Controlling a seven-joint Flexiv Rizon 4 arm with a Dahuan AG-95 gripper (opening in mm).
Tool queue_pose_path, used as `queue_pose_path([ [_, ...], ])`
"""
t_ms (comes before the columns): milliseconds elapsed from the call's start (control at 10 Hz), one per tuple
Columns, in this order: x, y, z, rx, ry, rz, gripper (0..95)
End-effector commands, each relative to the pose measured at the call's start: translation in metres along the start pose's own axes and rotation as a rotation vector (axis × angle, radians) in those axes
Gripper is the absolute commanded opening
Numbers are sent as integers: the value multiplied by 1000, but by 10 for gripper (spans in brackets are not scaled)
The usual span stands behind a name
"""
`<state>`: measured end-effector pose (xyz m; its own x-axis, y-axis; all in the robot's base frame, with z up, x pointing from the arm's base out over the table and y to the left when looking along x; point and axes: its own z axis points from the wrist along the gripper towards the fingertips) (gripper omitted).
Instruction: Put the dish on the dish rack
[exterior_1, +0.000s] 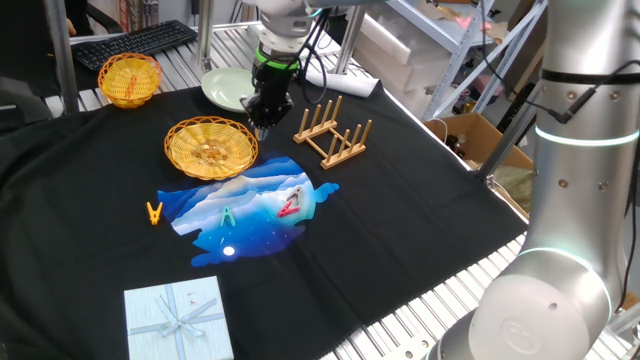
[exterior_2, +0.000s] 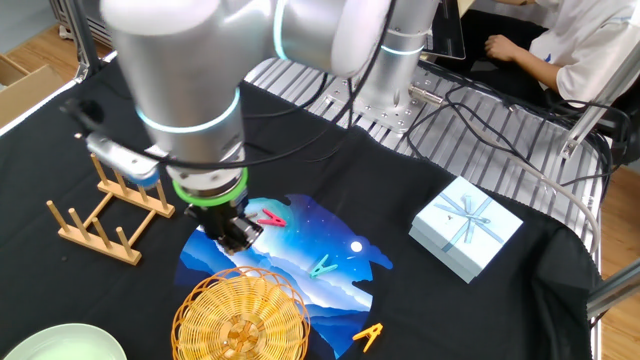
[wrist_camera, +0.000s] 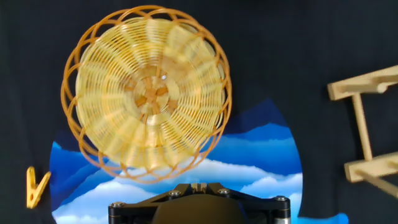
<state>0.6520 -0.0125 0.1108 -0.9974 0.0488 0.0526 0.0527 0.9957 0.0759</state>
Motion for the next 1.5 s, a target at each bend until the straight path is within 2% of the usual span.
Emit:
queue_pose_path([
  [100, 1, -1, -2, -1, 4, 1, 0],
  [600, 1, -1, -2, -1, 4, -16, 0],
  [700, 1, -1, -2, -5, -3, -16, 0],
  [800, 1, -1, -2, -36, -15, -25, 0],
  [900, 1, -1, -2, -54, -20, -25, 0],
  [1100, 1, -1, -2, -74, -11, -2, 0],
  [1200, 1, -1, -2, -70, 2, 11, 0],
  [1400, 1, -1, -2, -67, 11, 35, 0],
  [1500, 1, -1, -2, -76, 20, 44, 0],
])
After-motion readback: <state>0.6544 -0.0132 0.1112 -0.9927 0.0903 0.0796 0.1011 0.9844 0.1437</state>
